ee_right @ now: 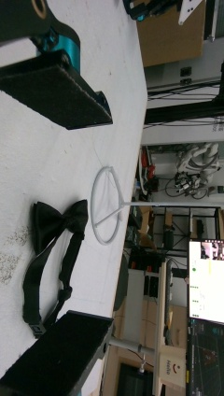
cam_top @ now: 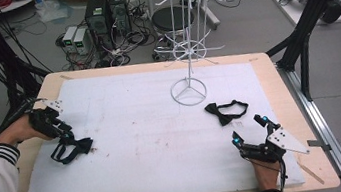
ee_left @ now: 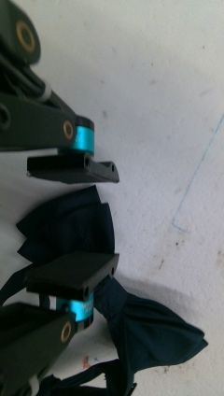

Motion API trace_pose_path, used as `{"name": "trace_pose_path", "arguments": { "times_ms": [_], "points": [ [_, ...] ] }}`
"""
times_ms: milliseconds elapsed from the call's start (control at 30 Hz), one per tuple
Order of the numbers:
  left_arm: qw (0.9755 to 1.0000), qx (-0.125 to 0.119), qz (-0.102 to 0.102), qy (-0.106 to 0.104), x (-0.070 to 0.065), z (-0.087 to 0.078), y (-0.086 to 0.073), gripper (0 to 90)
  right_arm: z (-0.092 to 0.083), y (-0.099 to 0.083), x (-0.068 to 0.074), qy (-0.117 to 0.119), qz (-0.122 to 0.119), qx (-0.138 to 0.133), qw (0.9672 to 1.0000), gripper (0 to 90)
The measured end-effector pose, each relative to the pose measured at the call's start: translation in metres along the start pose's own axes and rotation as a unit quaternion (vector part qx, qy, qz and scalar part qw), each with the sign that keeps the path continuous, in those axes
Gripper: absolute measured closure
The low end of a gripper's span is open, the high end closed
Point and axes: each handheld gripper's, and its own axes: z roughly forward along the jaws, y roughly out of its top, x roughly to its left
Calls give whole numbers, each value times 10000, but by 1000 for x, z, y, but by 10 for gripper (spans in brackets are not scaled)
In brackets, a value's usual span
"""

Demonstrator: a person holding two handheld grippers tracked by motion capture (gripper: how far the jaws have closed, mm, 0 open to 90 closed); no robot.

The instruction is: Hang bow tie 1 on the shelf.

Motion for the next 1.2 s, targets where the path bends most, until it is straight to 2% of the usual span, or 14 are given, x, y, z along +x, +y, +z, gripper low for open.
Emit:
{"name": "trace_pose_path", "arguments": {
  "times_ms": [100, 167, 267, 400, 600, 700, 967, 1033, 1067, 1133, 1200],
  "points": [
    [9998, 57, 139, 123, -1, 1, 2, 702, 0, 0, 0, 8, -2, -10, 10000, 38],
    [9998, 56, 138, 145, -1, 1, 2, 738, 0, 0, 0, 2, 7, -15, 10000, 38],
    [9994, 87, 289, 157, -5, 2, 4, 833, 0, 0, 0, 3, 11, -22, 10000, 38],
    [9989, 141, 343, 290, -9, 2, 6, 855, 0, 0, 0, -3, -17, -51, 10000, 38],
    [9986, 166, 354, 351, -12, 0, 7, 863, 0, 0, 0, 2, -12, -57, 10000, 38],
    [9987, 43, 350, 355, -14, -3, 8, 865, 0, 0, -1, 1, -22, -59, 10000, 38],
    [9973, -189, 413, 579, -19, -18, 8, 866, 0, 0, 0, -3, -24, -55, 10000, 37],
    [9975, -306, 280, 571, -22, -22, 8, 867, 0, 0, -1, -3, -28, -54, 10000, 38],
    [9977, -317, 275, 527, -22, -24, 8, 868, 0, 0, 0, -2, -22, -54, 10000, 38],
    [9969, -366, 281, 641, -25, -28, 10, 868, 0, 0, -1, -2, -26, -54, 10000, 38],
    [9964, -489, 226, 656, -29, -31, 11, 868, 0, 0, 0, 4, -8, -57, 10000, 38]
  ]
}}
